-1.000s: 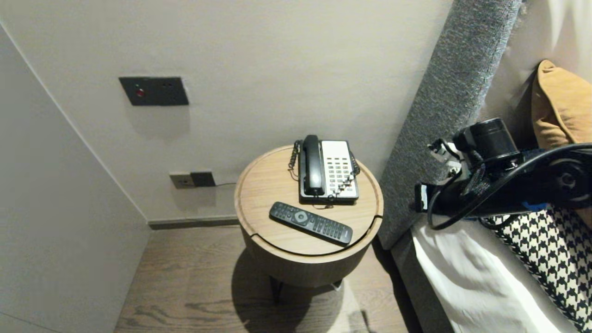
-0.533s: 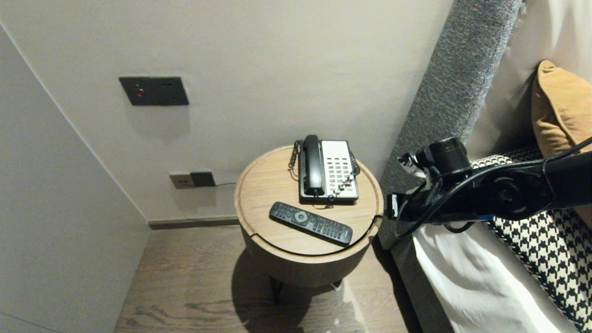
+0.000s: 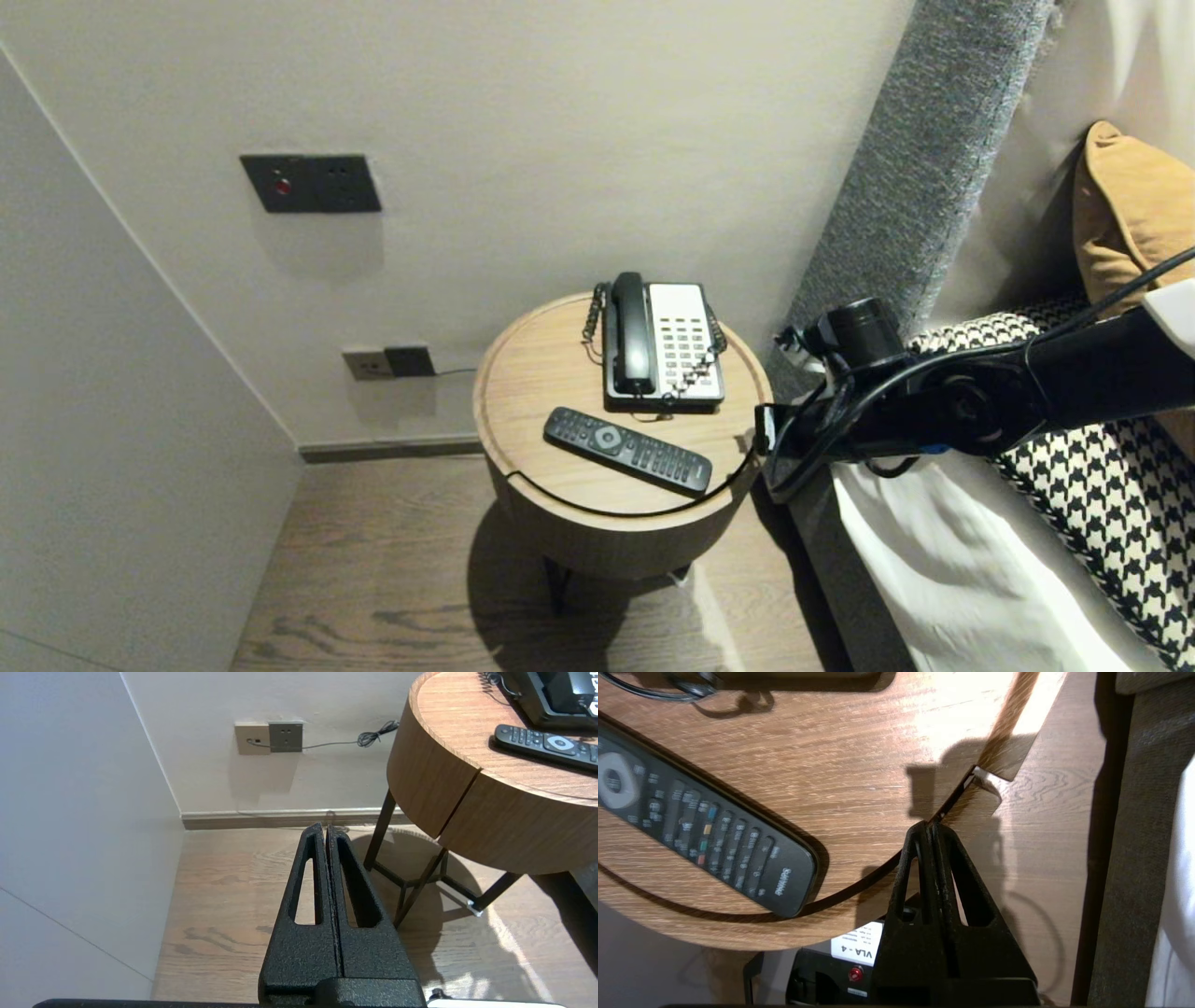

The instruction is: Open the nightstand drawer

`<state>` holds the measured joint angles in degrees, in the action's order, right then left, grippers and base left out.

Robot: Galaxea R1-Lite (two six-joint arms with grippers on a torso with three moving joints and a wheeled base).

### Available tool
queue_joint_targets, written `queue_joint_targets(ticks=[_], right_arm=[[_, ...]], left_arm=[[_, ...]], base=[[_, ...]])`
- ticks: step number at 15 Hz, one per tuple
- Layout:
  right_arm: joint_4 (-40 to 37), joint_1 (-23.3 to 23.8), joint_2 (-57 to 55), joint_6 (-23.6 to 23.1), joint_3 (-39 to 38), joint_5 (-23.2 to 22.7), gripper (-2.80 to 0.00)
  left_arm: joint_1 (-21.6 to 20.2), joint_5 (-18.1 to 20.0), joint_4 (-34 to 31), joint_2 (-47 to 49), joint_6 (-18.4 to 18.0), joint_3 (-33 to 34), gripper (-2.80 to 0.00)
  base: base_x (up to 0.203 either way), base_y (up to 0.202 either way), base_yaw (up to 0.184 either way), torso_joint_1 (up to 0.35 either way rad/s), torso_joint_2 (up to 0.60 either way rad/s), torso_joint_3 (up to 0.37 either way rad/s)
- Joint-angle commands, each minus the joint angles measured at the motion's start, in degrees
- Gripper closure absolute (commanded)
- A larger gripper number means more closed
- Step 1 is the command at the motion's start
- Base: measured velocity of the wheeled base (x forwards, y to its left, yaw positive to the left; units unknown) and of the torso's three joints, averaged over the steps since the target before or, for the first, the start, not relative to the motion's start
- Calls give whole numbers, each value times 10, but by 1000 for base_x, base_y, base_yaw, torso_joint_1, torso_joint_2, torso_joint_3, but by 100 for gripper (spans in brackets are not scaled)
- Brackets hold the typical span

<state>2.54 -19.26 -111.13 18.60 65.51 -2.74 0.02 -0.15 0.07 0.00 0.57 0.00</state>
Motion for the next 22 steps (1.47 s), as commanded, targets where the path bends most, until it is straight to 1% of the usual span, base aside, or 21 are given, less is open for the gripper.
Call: queue_joint_targets(ticks=[1,12,19,22], right_arm=[[2,-5,-9,1,1,-1,0],[2,-13,9,0,-51,-2,0],[7,-31,53,1,-122,-1,0],[7,-44,89,2,-160,-2,0]], left_arm=[[0,0,0,0,0,0,0],[0,0,0,0,0,0,0],[0,0,0,0,0,0,0],[0,0,0,0,0,0,0]], base=[[0,0,0,0,0,0],[0,0,0,0,0,0],[0,0,0,0,0,0],[0,0,0,0,0,0]])
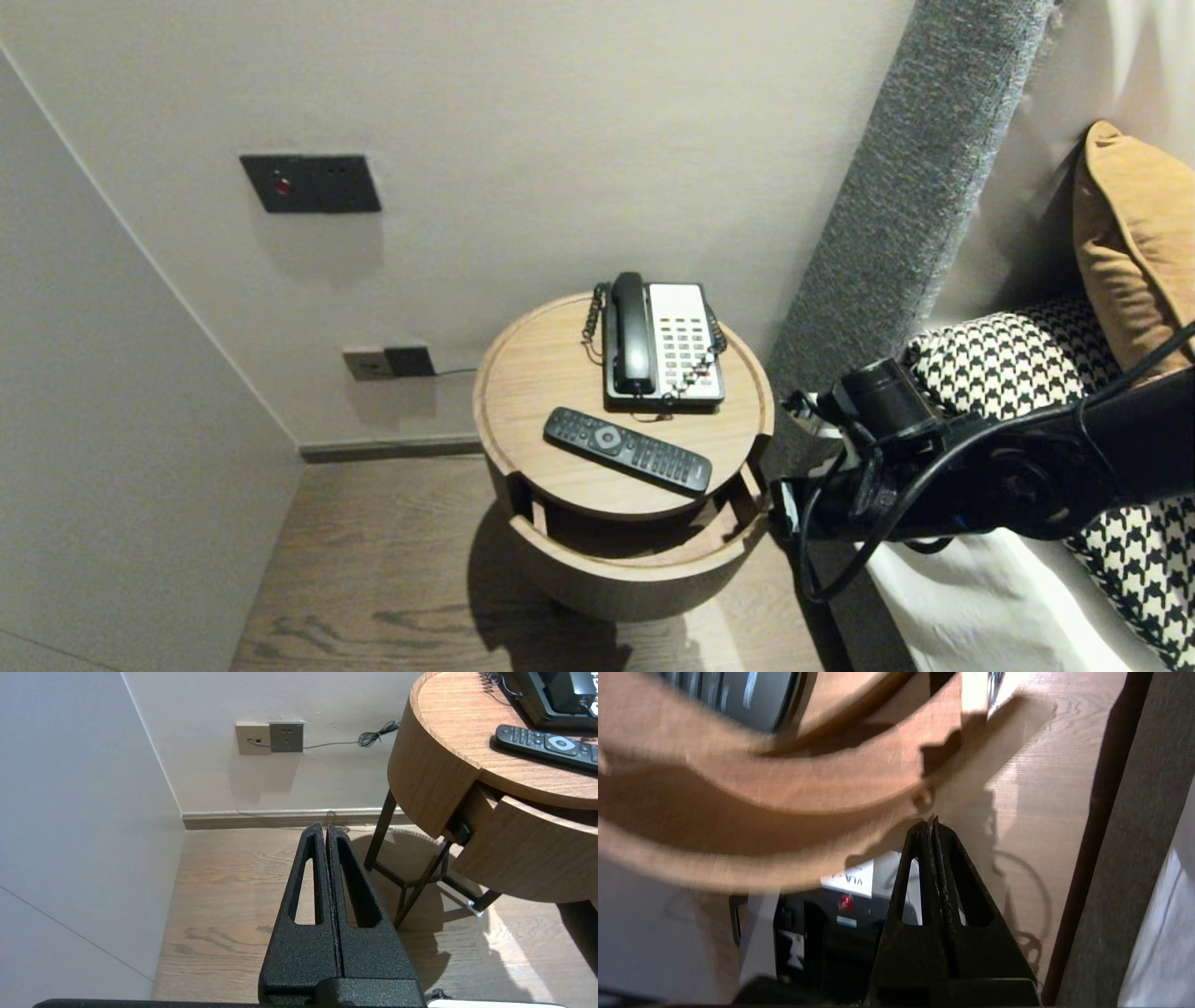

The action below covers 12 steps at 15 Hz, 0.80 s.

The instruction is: Open the nightstand drawer

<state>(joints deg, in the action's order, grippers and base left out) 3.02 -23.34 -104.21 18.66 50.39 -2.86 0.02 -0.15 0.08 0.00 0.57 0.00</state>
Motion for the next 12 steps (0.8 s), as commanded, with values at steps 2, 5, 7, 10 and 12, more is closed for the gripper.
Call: queue_joint_targets(ticks=[2,5,7,10,12], right_arm=[[2,-12,58,1,-38,0,0],[2,-17,93,1,-36,1,0],[2,-16,82,1,-14,2,0],[3,-16,32,1,6,1,0],[3,-16,0,1,17,0,0]], left_arm=[[0,0,0,0,0,0,0],[0,0,0,1,0,0,0],[1,0,0,0,0,0,0],[0,0,0,1,0,0,0],[0,0,0,0,0,0,0]], base=[[0,0,0,0,0,0],[0,0,0,0,0,0],[0,0,0,0,0,0],[0,0,0,0,0,0],[0,0,0,0,0,0]])
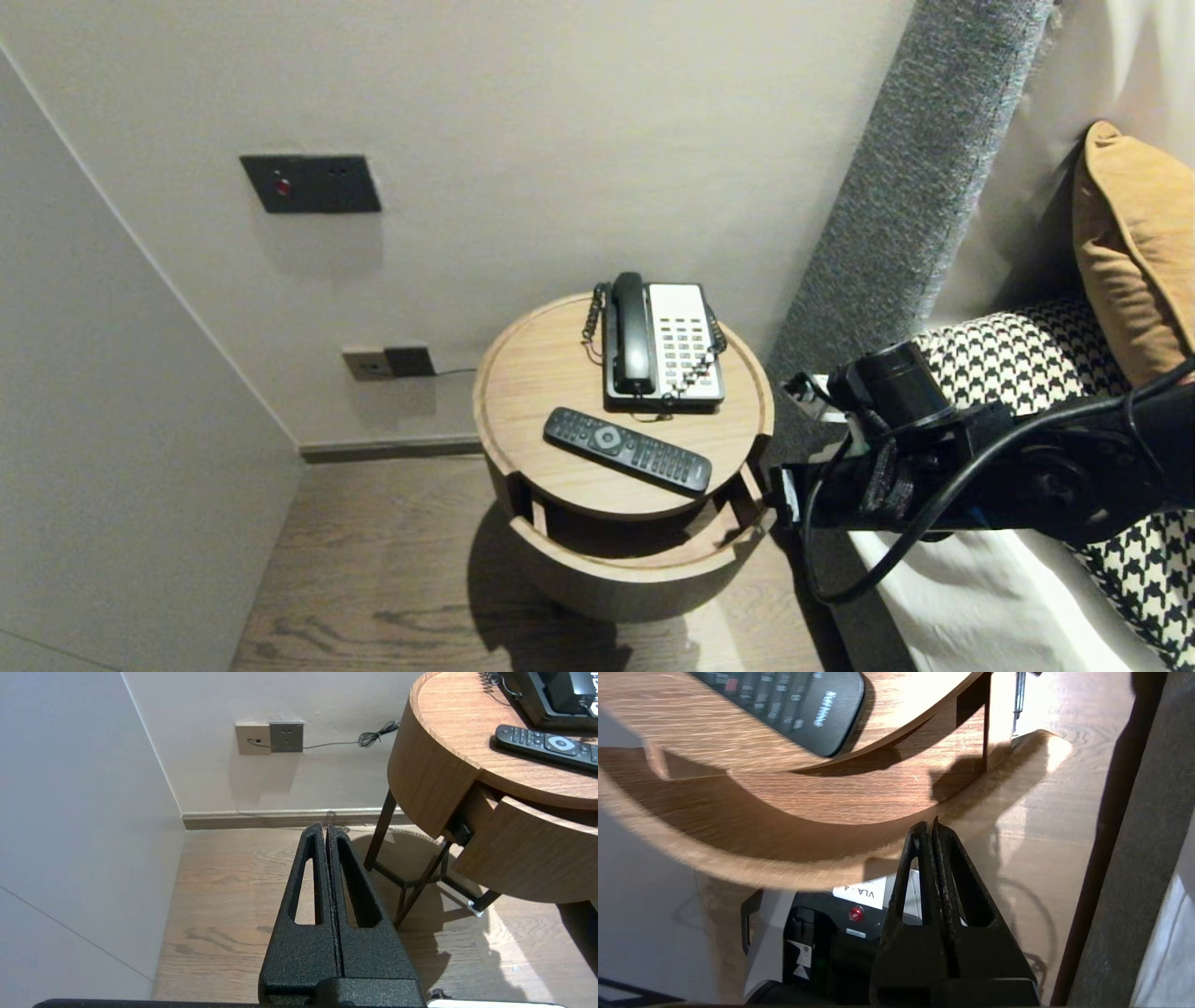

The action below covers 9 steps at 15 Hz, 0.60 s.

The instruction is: Open the nightstand drawer

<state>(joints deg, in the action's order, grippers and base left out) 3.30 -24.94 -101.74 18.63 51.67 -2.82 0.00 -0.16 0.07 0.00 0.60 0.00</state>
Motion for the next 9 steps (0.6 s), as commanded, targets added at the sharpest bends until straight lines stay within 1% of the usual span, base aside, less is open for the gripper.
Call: queue_joint_targets(ticks=[1,4,9], right_arm=[[5,0,-36,1,9,-1,0],[62,1,-55,-1,-7,2,0],[65,-1,-49,-1,-53,-1,0]], left_arm=[[0,0,0,1,0,0,0],[0,0,0,0,0,0,0],[1,0,0,0,0,0,0]], base=[[0,0,0,0,0,0],[0,0,0,0,0,0],[0,0,0,0,0,0]])
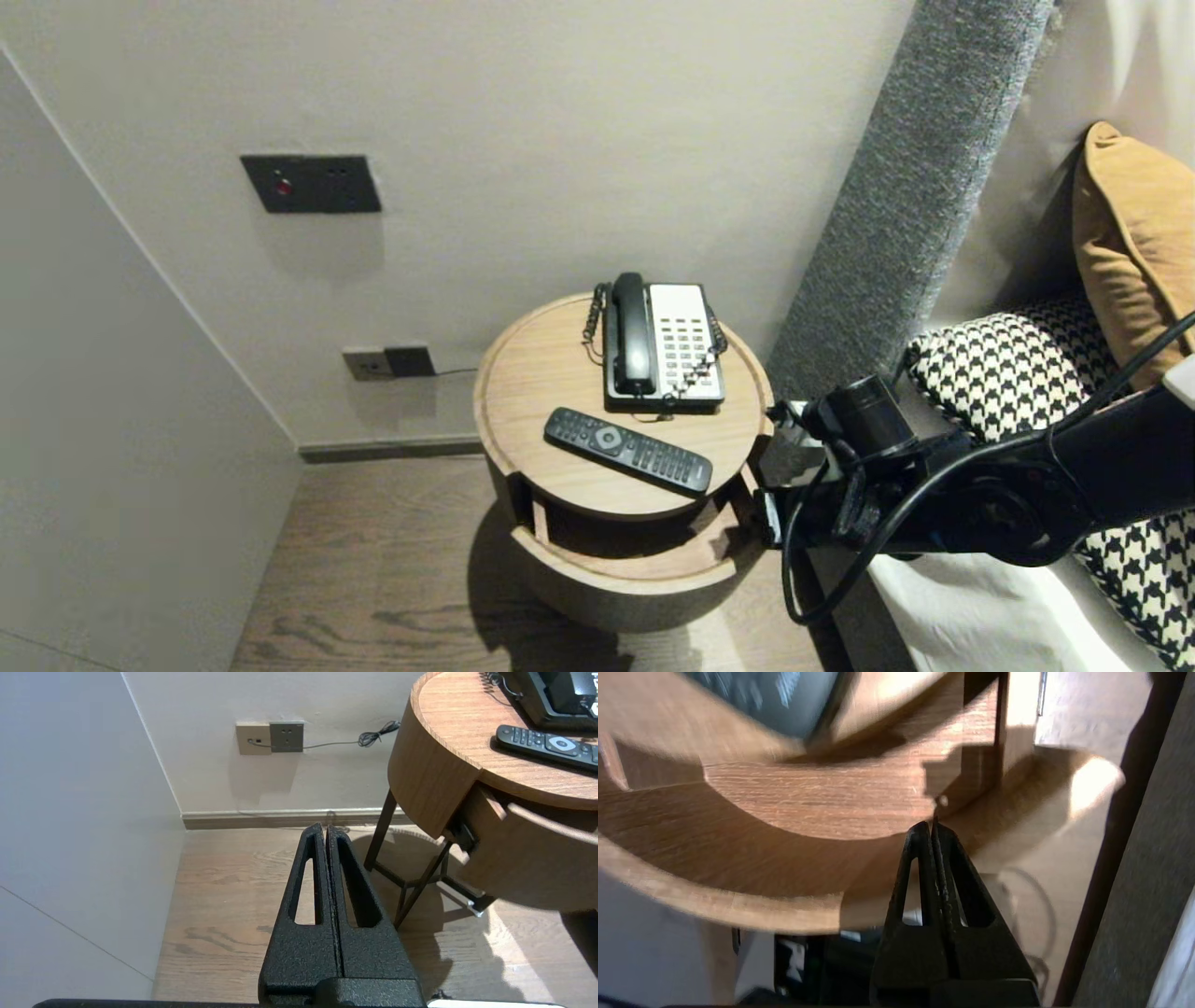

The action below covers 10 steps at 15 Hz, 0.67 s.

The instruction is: Open the nightstand drawer

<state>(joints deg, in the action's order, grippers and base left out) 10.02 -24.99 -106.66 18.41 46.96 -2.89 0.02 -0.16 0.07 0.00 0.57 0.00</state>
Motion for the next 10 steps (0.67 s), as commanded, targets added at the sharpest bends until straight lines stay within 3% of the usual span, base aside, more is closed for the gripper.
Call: queue_joint_targets(ticks=[1,10], right_arm=[[0,-1,2,1,-16,0,0],[31,-45,54,4,-135,1,0]], left_arm=[[1,0,0,1,0,0,0],[0,0,0,1,0,0,0]], base=[[0,0,0,0,0,0],[0,0,0,0,0,0]])
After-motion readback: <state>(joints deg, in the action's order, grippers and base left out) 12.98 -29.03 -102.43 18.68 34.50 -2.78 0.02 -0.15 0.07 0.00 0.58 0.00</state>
